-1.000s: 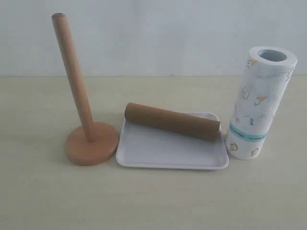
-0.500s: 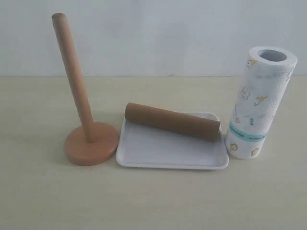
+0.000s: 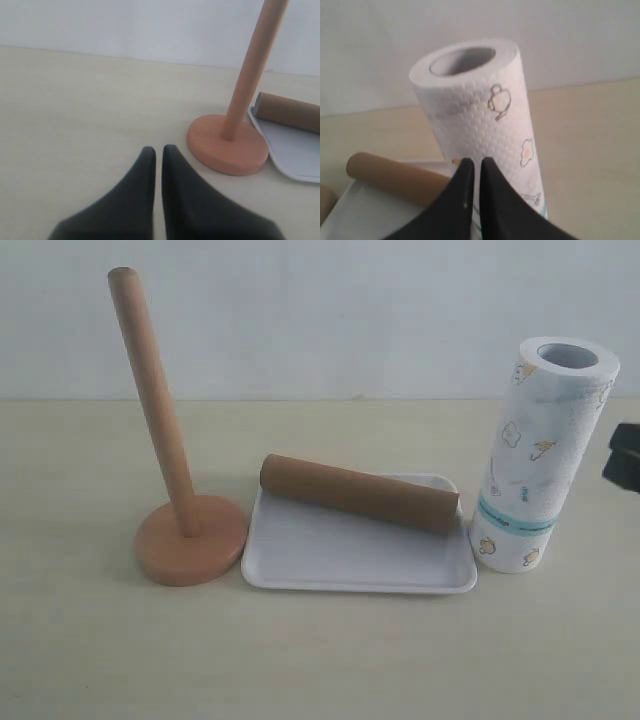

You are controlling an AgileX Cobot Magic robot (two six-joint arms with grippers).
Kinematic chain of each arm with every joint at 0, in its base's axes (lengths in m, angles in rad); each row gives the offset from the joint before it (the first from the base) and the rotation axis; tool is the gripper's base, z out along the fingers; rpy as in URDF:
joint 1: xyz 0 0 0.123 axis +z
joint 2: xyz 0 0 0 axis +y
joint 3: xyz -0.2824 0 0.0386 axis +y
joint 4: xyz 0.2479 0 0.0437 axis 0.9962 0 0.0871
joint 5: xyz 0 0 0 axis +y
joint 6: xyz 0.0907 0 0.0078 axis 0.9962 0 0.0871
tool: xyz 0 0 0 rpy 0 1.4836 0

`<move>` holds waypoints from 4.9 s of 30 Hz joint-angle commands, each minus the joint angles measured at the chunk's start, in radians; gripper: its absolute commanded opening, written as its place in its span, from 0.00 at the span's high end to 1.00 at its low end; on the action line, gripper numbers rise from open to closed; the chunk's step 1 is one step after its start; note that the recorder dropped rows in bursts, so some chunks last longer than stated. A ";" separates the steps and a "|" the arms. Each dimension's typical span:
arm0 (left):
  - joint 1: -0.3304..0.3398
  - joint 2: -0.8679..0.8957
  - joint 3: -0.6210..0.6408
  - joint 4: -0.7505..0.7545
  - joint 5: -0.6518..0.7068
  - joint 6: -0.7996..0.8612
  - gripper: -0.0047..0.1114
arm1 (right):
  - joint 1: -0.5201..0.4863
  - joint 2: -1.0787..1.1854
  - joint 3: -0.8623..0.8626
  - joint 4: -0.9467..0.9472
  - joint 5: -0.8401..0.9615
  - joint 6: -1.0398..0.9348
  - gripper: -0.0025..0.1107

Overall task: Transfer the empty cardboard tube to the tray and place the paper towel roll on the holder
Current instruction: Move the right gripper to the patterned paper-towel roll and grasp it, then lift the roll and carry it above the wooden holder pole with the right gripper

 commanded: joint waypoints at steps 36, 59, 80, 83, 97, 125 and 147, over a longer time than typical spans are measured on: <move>-0.001 -0.003 0.004 -0.007 -0.005 -0.007 0.92 | 0.002 0.274 -0.015 -0.057 -0.230 -0.208 0.06; -0.001 -0.003 0.004 -0.007 -0.005 -0.007 0.92 | 0.003 0.593 -0.165 0.009 -0.368 -0.342 0.06; -0.001 -0.003 0.004 -0.007 -0.005 -0.007 0.92 | 0.003 0.673 -0.224 0.054 -0.352 -0.402 0.21; -0.001 -0.003 0.004 -0.007 -0.005 -0.007 0.92 | 0.003 0.673 -0.224 0.054 -0.347 -0.409 0.49; -0.001 -0.003 0.004 -0.007 -0.005 -0.007 0.92 | 0.003 0.553 -0.224 0.056 -0.333 -0.323 0.98; -0.001 -0.003 0.004 -0.007 -0.005 -0.007 0.92 | 0.767 0.260 -1.057 -0.151 0.518 0.019 0.98; -0.001 -0.003 0.004 -0.007 -0.005 -0.007 0.92 | 0.861 0.656 -1.403 -0.149 0.556 0.124 0.98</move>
